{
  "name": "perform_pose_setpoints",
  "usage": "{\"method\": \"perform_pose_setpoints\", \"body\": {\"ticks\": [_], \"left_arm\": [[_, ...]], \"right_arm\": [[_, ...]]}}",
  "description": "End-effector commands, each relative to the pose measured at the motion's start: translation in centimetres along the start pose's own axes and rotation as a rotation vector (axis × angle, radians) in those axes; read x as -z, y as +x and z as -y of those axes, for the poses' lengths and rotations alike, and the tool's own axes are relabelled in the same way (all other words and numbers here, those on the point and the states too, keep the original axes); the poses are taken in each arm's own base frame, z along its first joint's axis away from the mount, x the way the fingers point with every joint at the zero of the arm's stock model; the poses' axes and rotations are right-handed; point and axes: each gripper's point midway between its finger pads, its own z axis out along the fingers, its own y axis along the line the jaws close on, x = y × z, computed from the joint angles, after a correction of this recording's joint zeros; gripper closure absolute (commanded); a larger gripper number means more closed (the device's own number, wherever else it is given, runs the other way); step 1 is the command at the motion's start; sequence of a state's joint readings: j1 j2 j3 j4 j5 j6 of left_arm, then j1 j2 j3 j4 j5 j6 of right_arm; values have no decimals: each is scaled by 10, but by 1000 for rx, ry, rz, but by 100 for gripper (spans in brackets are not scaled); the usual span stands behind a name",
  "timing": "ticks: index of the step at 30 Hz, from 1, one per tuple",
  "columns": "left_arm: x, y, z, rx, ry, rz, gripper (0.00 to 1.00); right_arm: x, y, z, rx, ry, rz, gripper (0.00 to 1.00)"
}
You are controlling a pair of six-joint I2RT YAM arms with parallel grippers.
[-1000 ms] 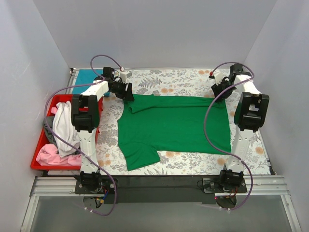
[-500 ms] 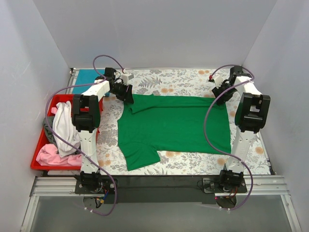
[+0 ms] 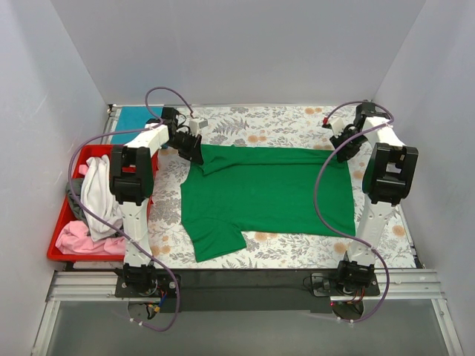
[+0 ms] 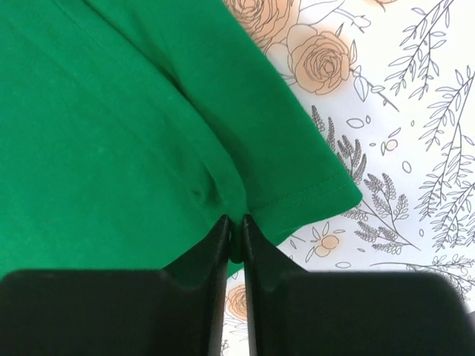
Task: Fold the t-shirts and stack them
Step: Fold the tshirt
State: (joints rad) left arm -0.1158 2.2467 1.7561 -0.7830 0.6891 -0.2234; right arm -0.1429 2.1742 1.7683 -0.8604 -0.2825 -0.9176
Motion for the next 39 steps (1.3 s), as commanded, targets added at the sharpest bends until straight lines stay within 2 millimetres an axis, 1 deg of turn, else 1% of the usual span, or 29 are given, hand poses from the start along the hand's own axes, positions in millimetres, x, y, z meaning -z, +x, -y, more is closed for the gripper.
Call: {"method": "perform_pose_setpoints", "body": {"ticks": [1,2,3,4,6,7,9,10,11,13,14,15,17,18,19,20,22,24,25,27,28,29,30,32,33,35,36,37,39], "left_arm": [[30,-21,45,-134,60,57,100],[35,-25,58,-168,78,70,100],[35,-22,64,-184,94,66,100],[32,-13,75,-212,114,41,100],[35,-7,89,-254,133,27,100],[32,8,95,-247,151,-10,100],[30,19,104,-320,164,-43,100],[28,37,109,-318,185,-86,100],[26,43,113,-342,194,-105,100],[26,61,114,-413,194,-160,100],[24,72,116,-416,203,-187,92],[25,76,114,-445,204,-195,82],[28,77,113,-461,202,-209,72],[29,75,112,-460,199,-204,69],[30,68,117,-437,227,-176,66],[34,51,115,-432,224,-136,59],[30,36,119,-363,253,-101,51],[28,14,122,-325,250,-53,47],[23,-1,119,-296,228,-4,47],[12,-16,116,-239,190,29,45],[6,-32,111,-261,157,73,43],[-6,-33,112,-211,164,64,42],[-9,-47,111,-223,154,93,38],[-22,-53,110,-169,150,87,35],[-31,-52,103,-146,142,74,34],[-38,-61,99,-143,126,93,26],[-43,-66,92,-155,100,109,25],[-46,-68,92,-162,96,116,22],[-51,-71,90,-172,79,122,22]], "right_arm": [[26,-4,-8,28,3,15,85],[27,-4,-9,30,1,18,87],[28,-4,-11,33,-3,16,88],[28,-3,-12,34,-7,14,90],[29,0,-15,41,-9,5,92],[29,4,-17,47,-15,-3,94],[29,7,-18,56,-14,-12,98],[28,10,-20,60,-18,-21,99],[28,12,-21,63,-20,-27,99],[29,15,-21,69,-16,-36,99],[29,18,-23,75,-22,-44,99],[28,20,-25,78,-24,-49,99],[27,25,-29,93,-36,-60,99],[26,26,-29,97,-35,-61,99],[26,27,-30,99,-37,-64,99],[26,27,-30,101,-36,-65,99],[25,27,-30,100,-39,-63,99],[25,28,-30,103,-39,-67,99],[26,28,-29,104,-35,-66,99],[26,27,-27,104,-33,-63,99],[28,25,-25,105,-27,-58,99],[27,25,-25,104,-31,-57,99],[27,24,-25,102,-29,-54,99],[27,22,-22,102,-26,-51,99],[27,21,-21,101,-24,-49,99],[27,22,-21,101,-23,-52,99],[27,22,-21,101,-22,-52,99],[26,22,-21,101,-24,-51,99],[26,23,-22,100,-27,-51,99]]}}
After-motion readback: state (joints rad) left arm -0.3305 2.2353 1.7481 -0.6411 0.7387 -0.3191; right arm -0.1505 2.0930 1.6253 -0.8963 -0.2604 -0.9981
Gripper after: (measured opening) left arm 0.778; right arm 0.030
